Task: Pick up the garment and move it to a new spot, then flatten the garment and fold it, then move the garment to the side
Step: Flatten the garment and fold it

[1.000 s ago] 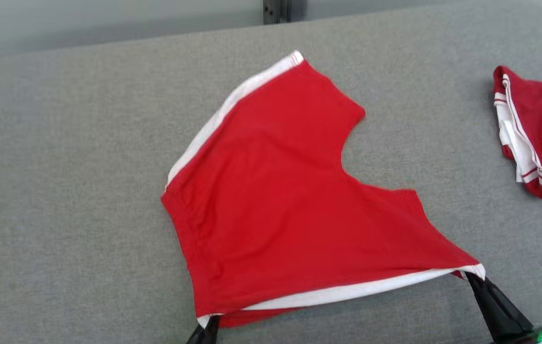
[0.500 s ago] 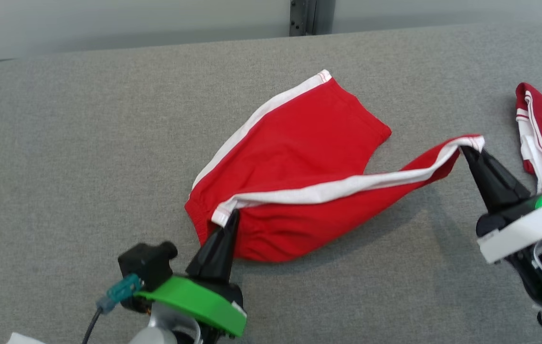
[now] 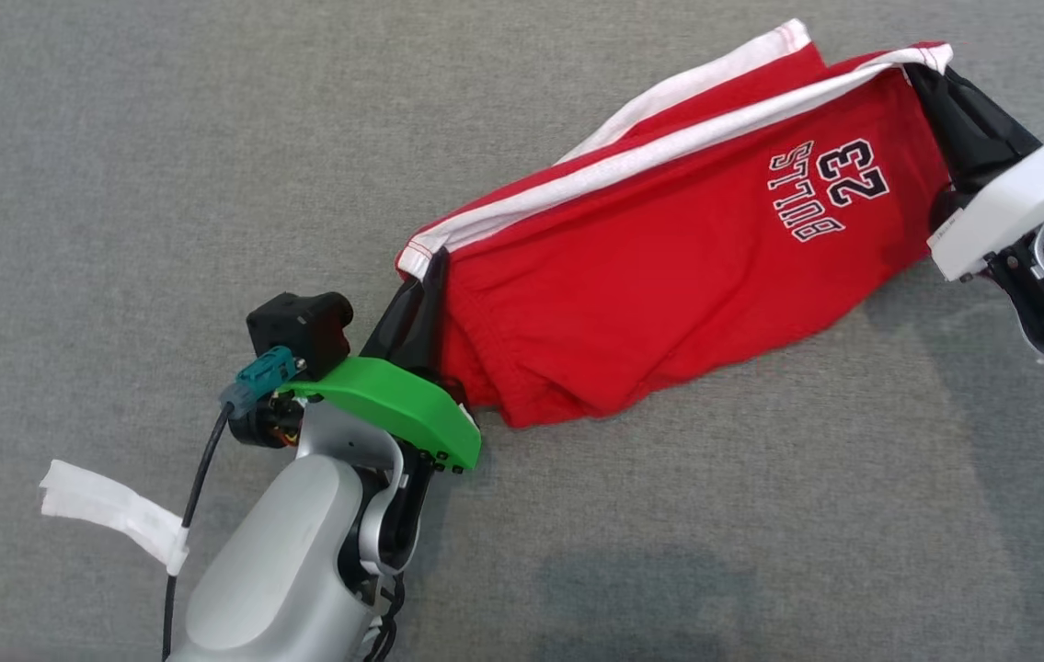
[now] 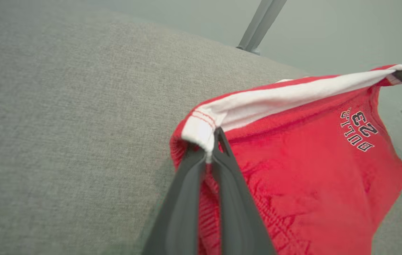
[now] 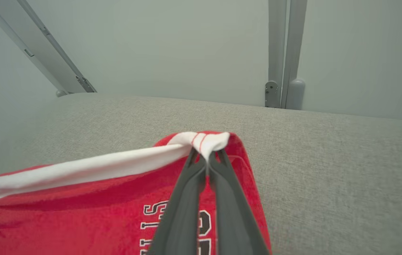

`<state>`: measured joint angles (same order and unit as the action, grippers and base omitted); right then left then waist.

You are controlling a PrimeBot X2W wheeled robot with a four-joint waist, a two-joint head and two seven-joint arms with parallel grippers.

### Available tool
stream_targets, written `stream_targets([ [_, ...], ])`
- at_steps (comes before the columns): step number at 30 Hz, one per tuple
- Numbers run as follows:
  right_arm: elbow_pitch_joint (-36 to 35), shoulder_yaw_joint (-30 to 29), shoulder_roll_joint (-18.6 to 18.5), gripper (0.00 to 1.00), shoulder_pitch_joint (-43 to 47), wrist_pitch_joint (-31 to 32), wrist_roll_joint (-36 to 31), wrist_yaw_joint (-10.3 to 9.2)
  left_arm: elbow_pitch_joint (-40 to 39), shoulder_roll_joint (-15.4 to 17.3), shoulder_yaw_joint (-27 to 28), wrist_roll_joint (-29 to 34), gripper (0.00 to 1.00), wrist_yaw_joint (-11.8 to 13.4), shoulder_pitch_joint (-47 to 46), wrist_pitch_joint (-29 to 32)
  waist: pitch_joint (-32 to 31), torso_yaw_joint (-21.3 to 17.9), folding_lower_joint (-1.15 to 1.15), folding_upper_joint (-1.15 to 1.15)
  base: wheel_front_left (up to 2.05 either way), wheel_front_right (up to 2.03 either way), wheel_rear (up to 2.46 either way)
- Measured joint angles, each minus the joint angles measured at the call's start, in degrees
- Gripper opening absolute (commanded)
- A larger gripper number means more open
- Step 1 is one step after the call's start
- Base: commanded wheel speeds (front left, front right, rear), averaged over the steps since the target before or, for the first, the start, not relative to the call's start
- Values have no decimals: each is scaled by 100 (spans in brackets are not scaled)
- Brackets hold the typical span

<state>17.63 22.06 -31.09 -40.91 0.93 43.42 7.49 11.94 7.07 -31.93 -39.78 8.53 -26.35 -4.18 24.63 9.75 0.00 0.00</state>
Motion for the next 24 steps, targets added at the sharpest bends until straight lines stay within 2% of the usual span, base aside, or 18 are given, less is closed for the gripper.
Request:
stream_targets([
  [7,761,624,-1,0,-887,53,138,0,355,-112,-113,41,0,-44,-298,-3,352,424,0,0,0,0,0],
  [12,1084,933,-9,0,-1182,29,272,0,552,-174,-145,38,0,-54,-409,-53,473,601,0,0,0,0,0],
  [13,1162,944,-5,48,-1215,-62,285,0,590,-196,-140,31,0,-43,-433,-68,483,621,0,0,0,0,0],
  [14,1257,951,-4,100,-1247,-101,283,0,623,-214,-129,19,15,-20,-437,-102,484,632,0,0,0,0,0],
  [15,1315,999,-5,100,-1269,-74,291,-1,642,-222,-143,12,38,-23,-439,-109,476,635,0,0,0,0,0],
  [16,1334,1058,-10,100,-1272,-37,323,-1,648,-233,-152,-5,100,-32,-439,-124,462,631,0,0,0,0,0],
  [20,1226,1168,-116,100,-1267,-11,499,-1,582,-213,-192,-48,100,-121,-415,-176,360,590,0,0,0,0,0],
  [24,1062,1303,-450,100,-1127,490,467,0,75,118,-211,93,100,-137,-78,-381,170,497,0,0,0,0,0],
])
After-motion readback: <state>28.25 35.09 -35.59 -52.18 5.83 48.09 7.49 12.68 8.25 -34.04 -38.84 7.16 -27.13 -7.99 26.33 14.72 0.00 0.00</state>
